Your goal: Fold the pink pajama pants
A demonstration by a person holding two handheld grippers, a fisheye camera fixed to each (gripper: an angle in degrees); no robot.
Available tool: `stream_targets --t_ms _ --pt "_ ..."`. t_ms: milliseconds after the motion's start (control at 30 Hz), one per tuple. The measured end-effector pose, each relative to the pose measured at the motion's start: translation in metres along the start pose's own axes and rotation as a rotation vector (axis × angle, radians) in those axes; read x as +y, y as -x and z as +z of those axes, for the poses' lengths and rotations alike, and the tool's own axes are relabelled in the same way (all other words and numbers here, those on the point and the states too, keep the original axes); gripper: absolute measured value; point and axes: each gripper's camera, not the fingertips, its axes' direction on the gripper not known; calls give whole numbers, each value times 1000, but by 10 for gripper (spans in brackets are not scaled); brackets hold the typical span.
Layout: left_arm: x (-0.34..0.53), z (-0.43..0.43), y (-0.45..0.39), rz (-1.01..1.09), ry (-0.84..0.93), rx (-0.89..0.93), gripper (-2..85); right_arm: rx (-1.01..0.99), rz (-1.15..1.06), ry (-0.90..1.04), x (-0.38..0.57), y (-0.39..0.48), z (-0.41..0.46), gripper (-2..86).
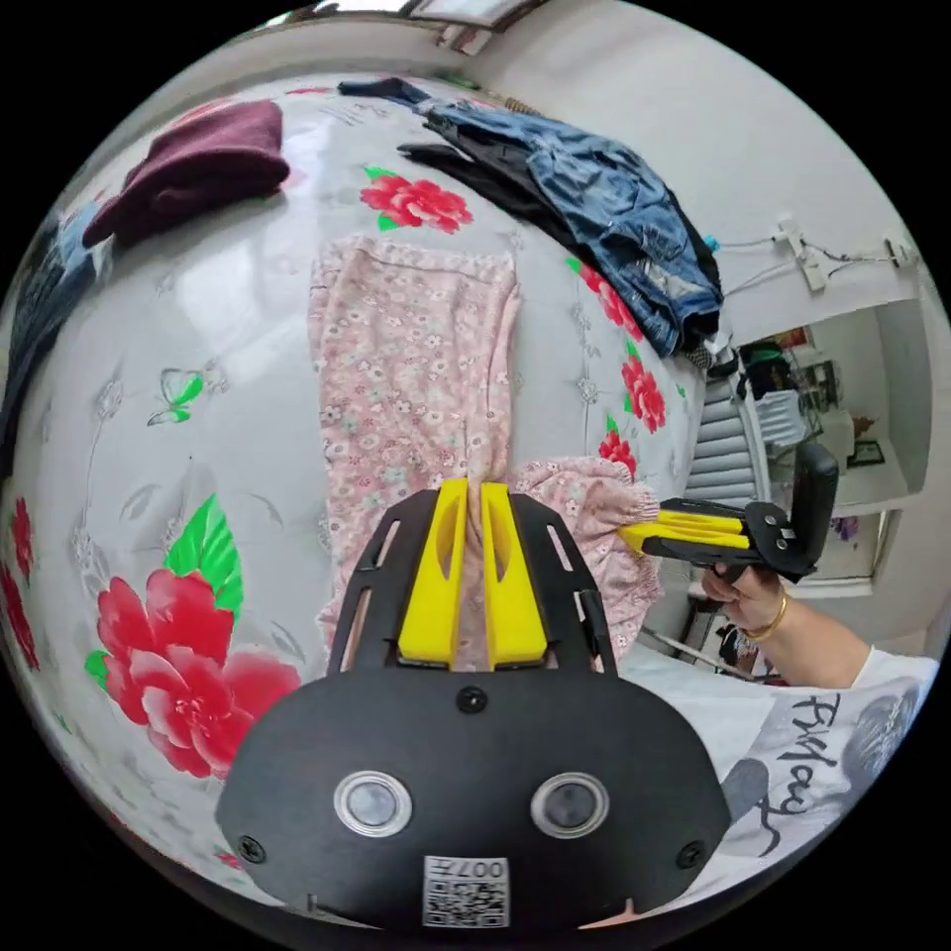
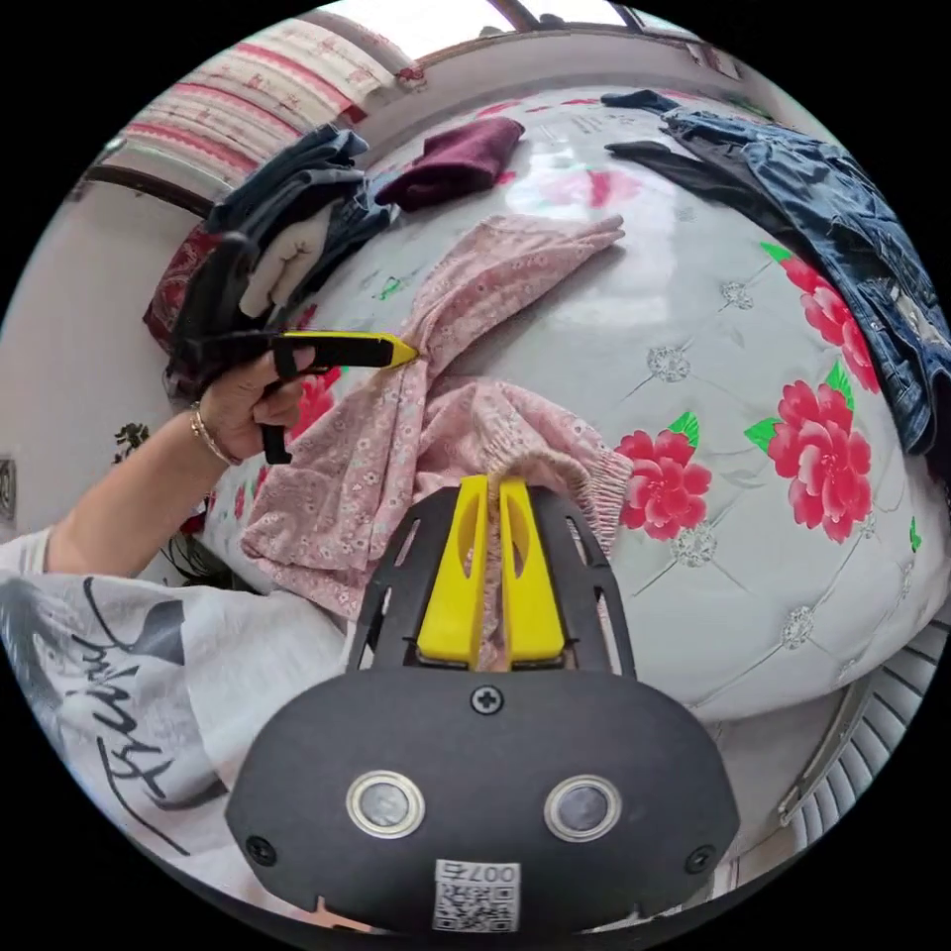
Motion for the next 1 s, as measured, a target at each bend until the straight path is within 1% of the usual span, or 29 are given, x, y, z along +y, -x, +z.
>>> stream_targets --t_ms 33,67,100,133,167,200,233,267,300,333,367,433,467,500,567,633,733,900,1000 --pt "26 -43 17 -26 -125 43 0 -31 5 -77 11 -4 -25 3" --pt "42 -66 27 -47 -186 58 -1 -80 3 -131 21 -8 -49 1" --pt "77 -111 48 -114 -288 61 -2 -102 -1 -154 27 -10 -61 0" --pt "117 -155 67 -198 -377 39 -3 -114 -5 -205 37 -12 -85 -1" --pt "139 -176 76 -238 -428 28 -3 -106 -17 -265 47 -12 -109 -2" --pt "185 -217 90 -326 -537 11 -4 -104 -25 -299 52 -12 -122 -2" --pt "232 -254 100 -419 -629 -30 -4 -105 -32 -382 61 -13 -150 -2" --pt "255 -270 102 -463 -671 -60 -5 -111 -38 -482 72 -15 -177 -2" --pt "299 -299 103 -547 -743 -129 -5 -110 -34 -535 78 -16 -191 -2" --pt "336 -322 100 -616 -790 -196 -5 -104 -21 -635 90 -20 -214 -2" --pt "351 -330 99 -646 -792 -219 -5 -95 -19 -698 98 -21 -232 -2" --pt "392 -349 94 -745 -753 -333 -1 -71 -59 -737 108 -18 -248 -2" --pt "399 -352 93 -749 -755 -350 1 -61 -80 -763 114 -14 -257 -2" --pt "414 -358 91 -743 -779 -343 6 -58 -89 -781 118 -13 -261 -2" --pt "432 -358 98 -739 -800 -254 18 -91 -100 -830 133 -12 -271 -2" --pt "447 -342 115 -777 -729 -152 41 -126 -56 -822 142 -19 -269 -2" --pt "461 -315 120 -858 -616 -184 55 -128 12 -760 156 -25 -257 -2" --pt "504 -306 118 -992 -628 -178 68 -130 99 -708 178 -31 -241 -2" --pt "501 -310 112 -981 -588 -215 79 -167 124 -723 188 -36 -241 -2"
